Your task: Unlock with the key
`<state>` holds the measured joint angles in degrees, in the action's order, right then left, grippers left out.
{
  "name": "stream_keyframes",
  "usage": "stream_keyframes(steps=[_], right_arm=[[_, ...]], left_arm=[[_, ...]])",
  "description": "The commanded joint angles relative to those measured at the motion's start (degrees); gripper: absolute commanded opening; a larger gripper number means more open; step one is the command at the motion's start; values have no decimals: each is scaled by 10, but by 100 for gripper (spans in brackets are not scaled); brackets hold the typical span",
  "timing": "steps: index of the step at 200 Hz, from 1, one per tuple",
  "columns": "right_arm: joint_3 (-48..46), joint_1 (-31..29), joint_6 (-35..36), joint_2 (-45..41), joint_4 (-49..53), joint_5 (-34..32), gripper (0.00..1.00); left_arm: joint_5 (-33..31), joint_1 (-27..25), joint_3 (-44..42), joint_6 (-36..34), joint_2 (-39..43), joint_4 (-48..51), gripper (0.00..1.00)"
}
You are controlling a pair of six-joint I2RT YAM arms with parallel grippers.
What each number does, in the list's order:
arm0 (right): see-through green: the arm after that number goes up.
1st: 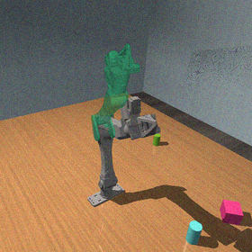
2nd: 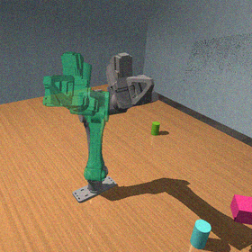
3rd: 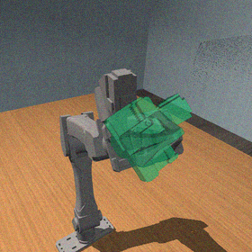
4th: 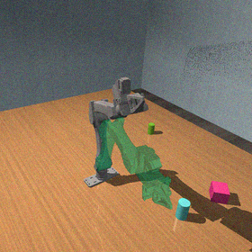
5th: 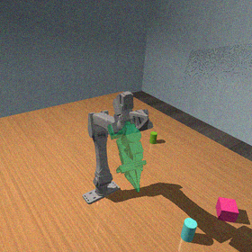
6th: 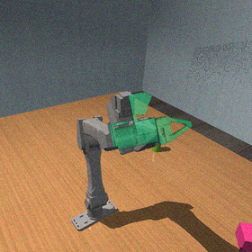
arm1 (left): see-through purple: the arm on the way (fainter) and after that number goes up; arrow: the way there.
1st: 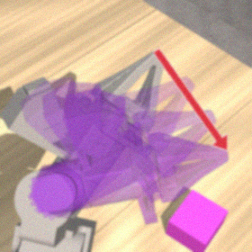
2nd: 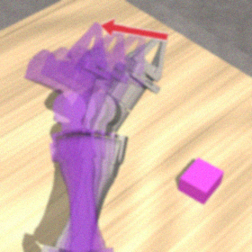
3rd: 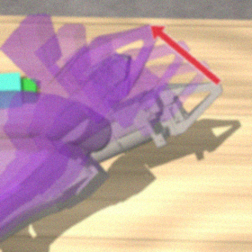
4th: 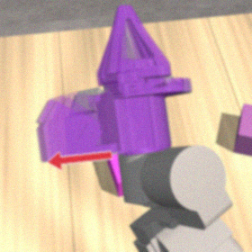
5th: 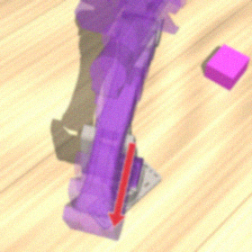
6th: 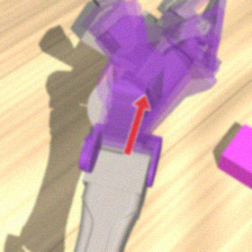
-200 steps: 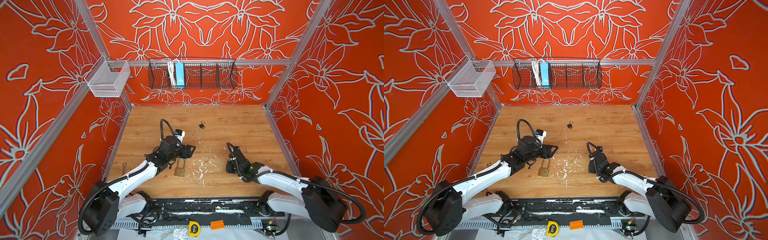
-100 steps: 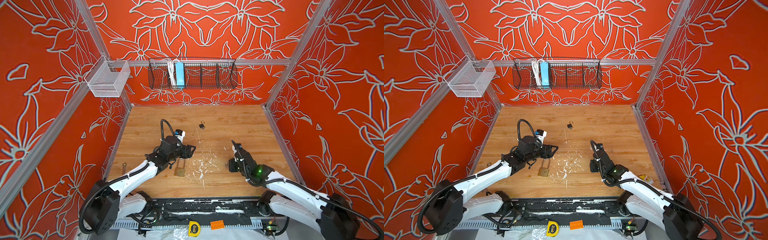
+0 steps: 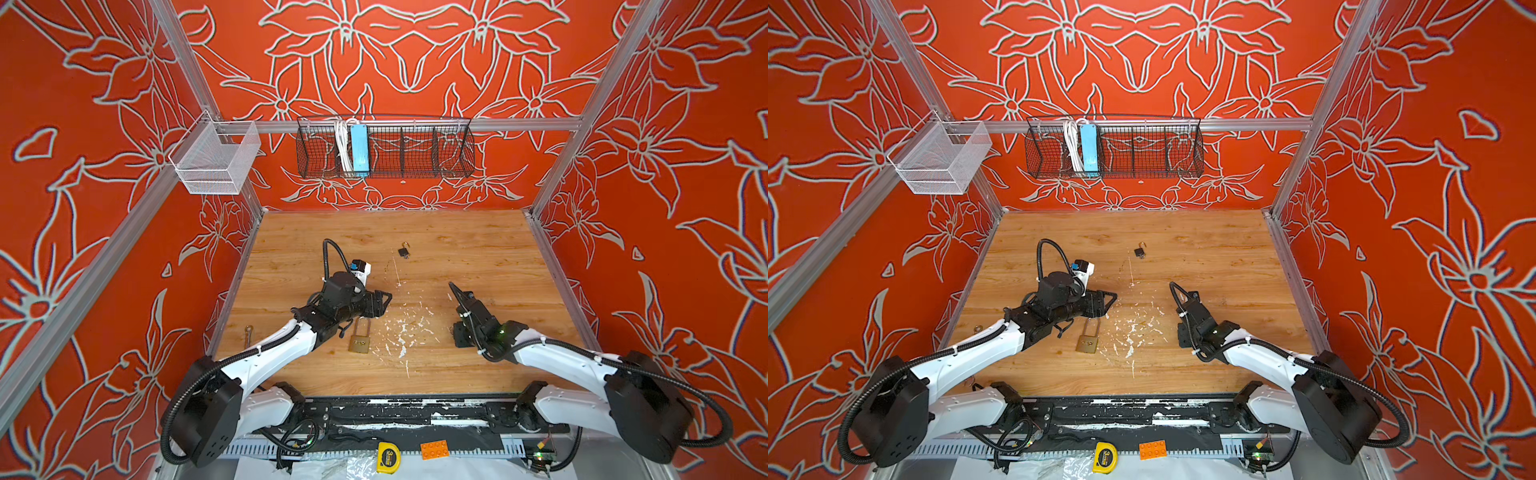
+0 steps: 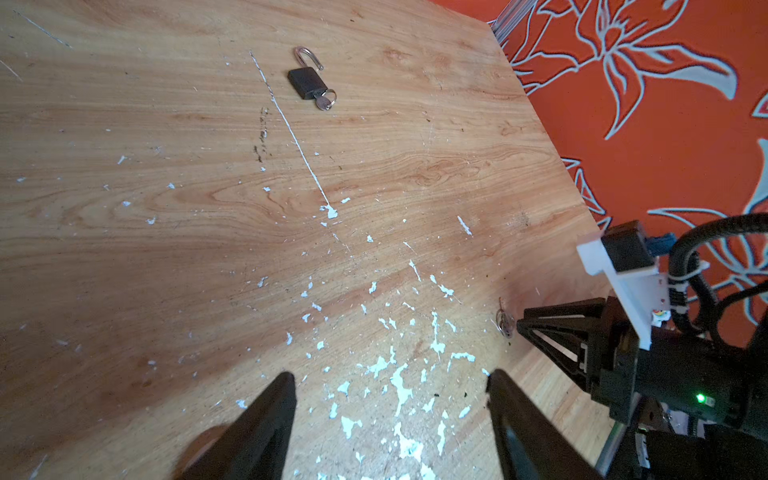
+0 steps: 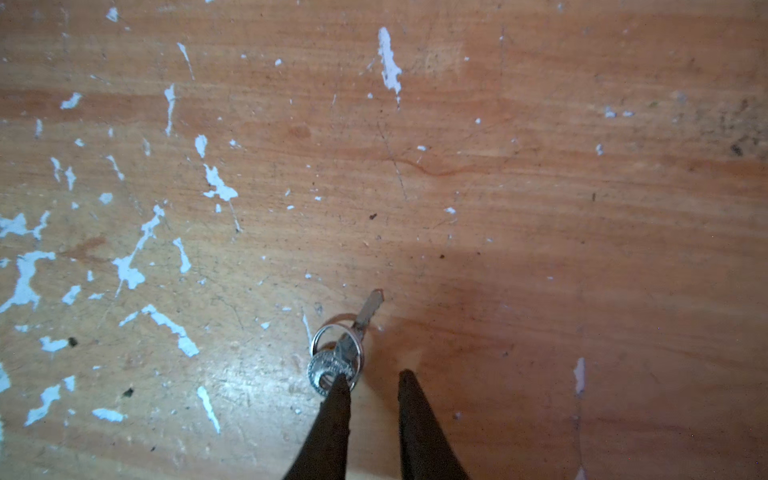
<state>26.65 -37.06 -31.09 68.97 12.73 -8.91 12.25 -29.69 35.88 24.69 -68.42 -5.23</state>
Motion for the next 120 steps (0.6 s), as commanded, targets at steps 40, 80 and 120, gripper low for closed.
stream_keyframes(steps=[40,80,120], right_arm=[[31,3,-11,46,-34,12,23],[33,3,-10,56,-49,26,22],[33,3,-13,38,-53,17,22]], left_arm=[[9,-1,15,3,-1,-9,73],[11,-1,16,3,-4,-11,73],[13,-1,16,3,-7,-12,74]])
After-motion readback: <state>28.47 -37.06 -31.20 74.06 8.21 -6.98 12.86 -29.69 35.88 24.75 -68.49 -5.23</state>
